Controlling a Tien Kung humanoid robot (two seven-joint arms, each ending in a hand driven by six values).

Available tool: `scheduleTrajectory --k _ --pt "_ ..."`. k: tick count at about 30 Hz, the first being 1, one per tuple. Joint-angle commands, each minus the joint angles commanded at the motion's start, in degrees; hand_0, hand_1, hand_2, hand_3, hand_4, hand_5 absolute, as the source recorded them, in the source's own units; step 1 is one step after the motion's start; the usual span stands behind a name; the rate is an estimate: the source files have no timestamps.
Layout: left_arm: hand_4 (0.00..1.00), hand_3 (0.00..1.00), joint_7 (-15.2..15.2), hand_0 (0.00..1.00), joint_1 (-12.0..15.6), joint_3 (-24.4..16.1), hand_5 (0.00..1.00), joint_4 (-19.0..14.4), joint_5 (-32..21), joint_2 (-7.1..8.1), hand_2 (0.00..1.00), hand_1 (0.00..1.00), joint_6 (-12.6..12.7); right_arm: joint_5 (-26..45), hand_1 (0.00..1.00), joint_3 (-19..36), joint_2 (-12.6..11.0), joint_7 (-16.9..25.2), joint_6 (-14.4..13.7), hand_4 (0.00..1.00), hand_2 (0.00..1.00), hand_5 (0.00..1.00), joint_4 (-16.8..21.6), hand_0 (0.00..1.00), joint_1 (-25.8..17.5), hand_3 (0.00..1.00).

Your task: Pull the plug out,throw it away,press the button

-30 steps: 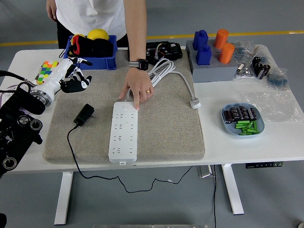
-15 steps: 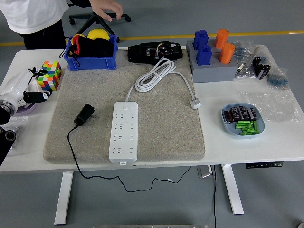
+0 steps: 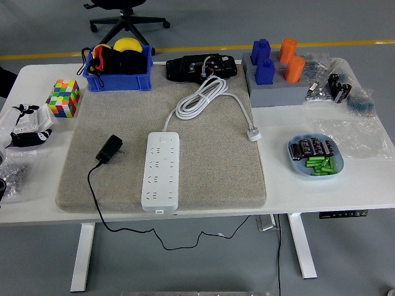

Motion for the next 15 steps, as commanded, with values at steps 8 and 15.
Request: scheduleTrajectory --k 8,15 --pt "0.716 0.857 -0.3 0.899 0.9 -3.9 0.150 -1.1 0.6 -1.15 0.881 0.929 0.3 -0.3 0.679 0.6 0.4 0.0 -0.1 0.742 0.660 0.598 -0.2 0.728 -0.3 0.629" --pt "0.711 0.855 0.9 0.896 1.9 -5.9 0.152 -1.7 1.8 -2.04 0.833 0.908 -0.6 -0.4 0.678 1.1 0.9 -0.1 0.0 0.742 0.660 0.598 -0.2 0.728 -0.4 0.628"
